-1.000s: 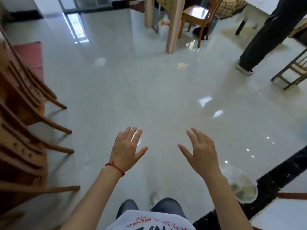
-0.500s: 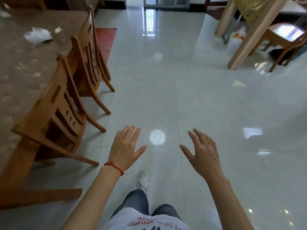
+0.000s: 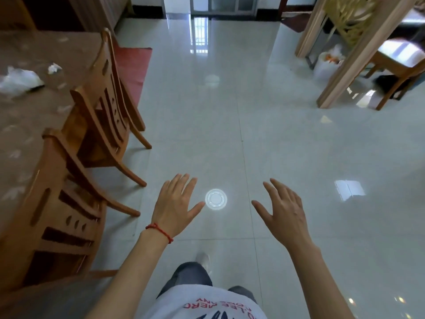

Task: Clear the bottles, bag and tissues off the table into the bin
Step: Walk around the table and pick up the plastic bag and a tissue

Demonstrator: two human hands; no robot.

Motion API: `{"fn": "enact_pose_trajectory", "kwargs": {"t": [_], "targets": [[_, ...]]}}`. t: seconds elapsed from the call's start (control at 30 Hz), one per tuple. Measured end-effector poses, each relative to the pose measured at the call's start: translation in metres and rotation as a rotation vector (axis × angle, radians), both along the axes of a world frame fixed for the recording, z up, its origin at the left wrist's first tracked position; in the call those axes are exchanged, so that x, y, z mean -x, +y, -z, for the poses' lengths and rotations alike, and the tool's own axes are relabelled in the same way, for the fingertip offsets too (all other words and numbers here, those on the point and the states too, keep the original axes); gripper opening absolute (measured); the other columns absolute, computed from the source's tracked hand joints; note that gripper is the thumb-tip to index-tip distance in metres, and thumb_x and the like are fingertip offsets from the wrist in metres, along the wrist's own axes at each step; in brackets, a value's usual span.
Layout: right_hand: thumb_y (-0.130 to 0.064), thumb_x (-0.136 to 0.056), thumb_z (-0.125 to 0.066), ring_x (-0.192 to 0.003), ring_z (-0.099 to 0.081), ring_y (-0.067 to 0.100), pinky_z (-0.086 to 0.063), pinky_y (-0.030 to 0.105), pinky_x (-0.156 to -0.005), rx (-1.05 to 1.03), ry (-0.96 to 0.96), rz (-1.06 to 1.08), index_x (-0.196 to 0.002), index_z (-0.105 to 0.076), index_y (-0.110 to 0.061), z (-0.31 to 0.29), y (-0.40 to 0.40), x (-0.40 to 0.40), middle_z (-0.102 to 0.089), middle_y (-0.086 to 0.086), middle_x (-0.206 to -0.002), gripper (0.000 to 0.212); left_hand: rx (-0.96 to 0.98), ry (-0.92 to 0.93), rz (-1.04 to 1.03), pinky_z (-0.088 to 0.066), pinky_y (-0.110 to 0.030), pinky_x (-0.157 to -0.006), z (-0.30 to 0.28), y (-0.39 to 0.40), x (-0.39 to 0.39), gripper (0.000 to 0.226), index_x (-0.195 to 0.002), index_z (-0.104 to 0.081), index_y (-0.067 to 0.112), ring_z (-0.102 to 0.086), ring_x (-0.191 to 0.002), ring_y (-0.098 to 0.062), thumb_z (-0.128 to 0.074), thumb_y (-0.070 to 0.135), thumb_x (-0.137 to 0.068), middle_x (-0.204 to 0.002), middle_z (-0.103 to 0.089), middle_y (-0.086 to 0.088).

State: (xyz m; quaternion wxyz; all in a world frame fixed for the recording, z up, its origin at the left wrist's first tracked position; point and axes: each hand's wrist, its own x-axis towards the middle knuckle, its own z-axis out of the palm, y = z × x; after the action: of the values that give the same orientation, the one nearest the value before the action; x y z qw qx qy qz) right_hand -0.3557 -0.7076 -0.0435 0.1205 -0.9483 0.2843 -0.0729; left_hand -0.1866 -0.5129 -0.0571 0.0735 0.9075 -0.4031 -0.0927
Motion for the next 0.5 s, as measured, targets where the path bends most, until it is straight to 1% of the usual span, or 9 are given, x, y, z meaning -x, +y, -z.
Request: {"fn": "enact_pose_trajectory", "kwargs": {"t": [0.17,0.37,0.5], "targets": [[-0.055,-0.085,-0.035,-0.117,-0.054,0.031,-0.04,0.044,-0.099,0.002,-0.005,0.019,-0.122,-0.054,-0.009,-0.006,-0.04,-0.061,-0.057,0.013,-0.128,0.062,-0.005,-0.019,0.034,-0.046,-0.05,-0.09,-0.008,-0.045,-0.069,0.081,-0.122,-0.056,0.006,-0.059,-0.112,-0.035,-0.008,0.062,-0.09,-0.12,-0.062,-0.018],[-0.055,-0.085,-0.036,-0.116,-0.055,0.032,-0.04,0.044,-0.098,-0.013,0.01,0.002,-0.121,-0.055,-0.01,-0.003,-0.096,-0.133,-0.057,0.013,-0.128,0.061,-0.01,-0.002,0.006,-0.046,-0.052,-0.091,-0.003,-0.098,-0.144,0.081,-0.123,-0.056,0.006,-0.058,-0.114,-0.036,-0.008,0.062,-0.09,-0.121,-0.062,-0.018],[-0.056,-0.085,-0.035,-0.117,-0.054,0.032,-0.04,0.044,-0.099,-0.012,0.008,-0.034,-0.122,-0.055,-0.01,0.001,-0.142,-0.194,-0.056,0.013,-0.129,0.062,-0.026,0.006,-0.027,-0.046,-0.052,-0.091,0.005,-0.14,-0.194,0.083,-0.123,-0.057,0.006,-0.058,-0.114,-0.037,-0.007,0.064,-0.089,-0.122,-0.062,-0.018]]}}
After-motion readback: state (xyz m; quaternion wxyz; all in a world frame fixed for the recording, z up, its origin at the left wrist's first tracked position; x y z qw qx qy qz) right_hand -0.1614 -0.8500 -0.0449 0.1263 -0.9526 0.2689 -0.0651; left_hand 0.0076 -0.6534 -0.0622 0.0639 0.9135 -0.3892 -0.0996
